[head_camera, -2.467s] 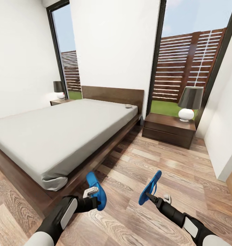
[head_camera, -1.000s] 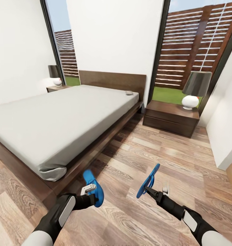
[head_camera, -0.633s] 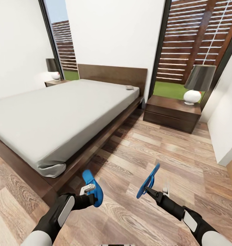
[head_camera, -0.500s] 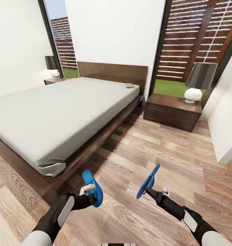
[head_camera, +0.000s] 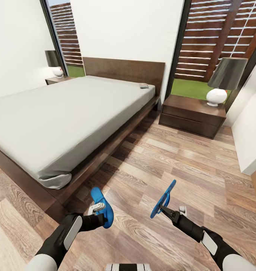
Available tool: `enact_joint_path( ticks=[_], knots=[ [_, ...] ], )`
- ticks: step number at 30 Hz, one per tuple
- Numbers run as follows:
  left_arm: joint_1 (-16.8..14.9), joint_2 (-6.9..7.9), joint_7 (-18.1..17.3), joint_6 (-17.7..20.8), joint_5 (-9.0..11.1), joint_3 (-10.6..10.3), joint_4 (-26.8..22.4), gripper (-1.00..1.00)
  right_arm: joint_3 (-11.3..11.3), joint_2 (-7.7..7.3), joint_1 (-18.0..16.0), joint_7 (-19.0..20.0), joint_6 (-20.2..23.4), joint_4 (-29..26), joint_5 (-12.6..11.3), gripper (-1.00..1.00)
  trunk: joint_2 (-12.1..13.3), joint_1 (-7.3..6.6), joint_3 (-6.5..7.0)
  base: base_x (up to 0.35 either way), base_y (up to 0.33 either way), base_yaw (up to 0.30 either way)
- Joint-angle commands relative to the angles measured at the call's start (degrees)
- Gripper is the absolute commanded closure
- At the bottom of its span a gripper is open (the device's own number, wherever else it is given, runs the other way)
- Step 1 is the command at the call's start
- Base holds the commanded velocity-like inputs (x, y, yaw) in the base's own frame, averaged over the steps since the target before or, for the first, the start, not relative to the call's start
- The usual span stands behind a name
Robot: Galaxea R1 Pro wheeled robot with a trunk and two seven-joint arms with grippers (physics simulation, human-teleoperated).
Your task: In the bedroom, move the book from the bed onto either nightstand, and place the two sandals side by side next to the bed.
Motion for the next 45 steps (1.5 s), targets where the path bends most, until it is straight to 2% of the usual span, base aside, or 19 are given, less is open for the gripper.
enact_joint_path(
  ticks=[1, 7, 15, 18, 23, 28, 33, 45],
  knots=[
    [0.0, 0.02, -0.2, 0.3, 0.0, 0.0, -0.1, 1.0, -0.1, 0.0, 0.0, 1.1, 0.3, 0.0, -0.2, 1.0, 0.0, 0.01, -0.27, 0.0, 0.0, 0.0],
    [-0.1, 0.2, -0.1, 0.3, 0.0, 0.1, -0.6, 1.0, -0.1, -0.02, 0.0, 2.7, -4.5, -0.1, -0.3, 1.0, -0.1, 0.17, -1.6, 0.0, 0.0, 0.0],
    [-0.6, -0.19, 0.1, 0.3, 0.0, 0.3, -0.7, 1.0, -0.2, -0.09, 0.0, 4.7, -5.6, -0.1, -0.3, 1.0, -0.2, 0.37, -3.37, 0.0, 0.0, 0.0],
    [-0.9, -0.16, 1.4, 0.3, 0.0, 0.3, -1.2, 1.0, -0.2, -0.09, 0.0, 5.0, -5.7, -0.1, -0.3, 1.0, -0.3, 0.45, -4.04, 0.0, 0.0, 0.0],
    [-1.0, -0.61, 6.1, 0.2, 0.1, 0.4, -4.8, 1.0, -0.2, -0.09, 0.0, 5.1, -5.7, -0.1, -0.3, 1.0, -0.3, 0.58, -5.15, 0.0, 0.0, 0.0],
    [-1.1, -0.92, 8.0, 0.2, 0.2, 0.7, -7.7, 1.0, -0.2, -0.09, 0.0, 5.1, -5.7, 0.0, -0.4, 1.0, -0.4, 0.71, -6.25, 0.0, 0.0, 0.0],
    [-1.2, -2.48, 9.2, 0.1, 0.1, 1.8, -8.3, 1.0, -0.2, -0.15, 0.0, 5.1, -5.6, 0.0, -0.4, 1.0, -0.5, 0.84, -7.36, 0.0, 0.0, 0.0],
    [-1.3, -4.02, 11.0, -0.3, 0.2, 2.6, -8.6, 1.0, -0.2, -0.18, 0.0, 5.1, -5.5, 0.0, -0.5, 1.0, -0.6, 1.15, -10.02, 0.0, 0.0, 0.0]
  ],
)
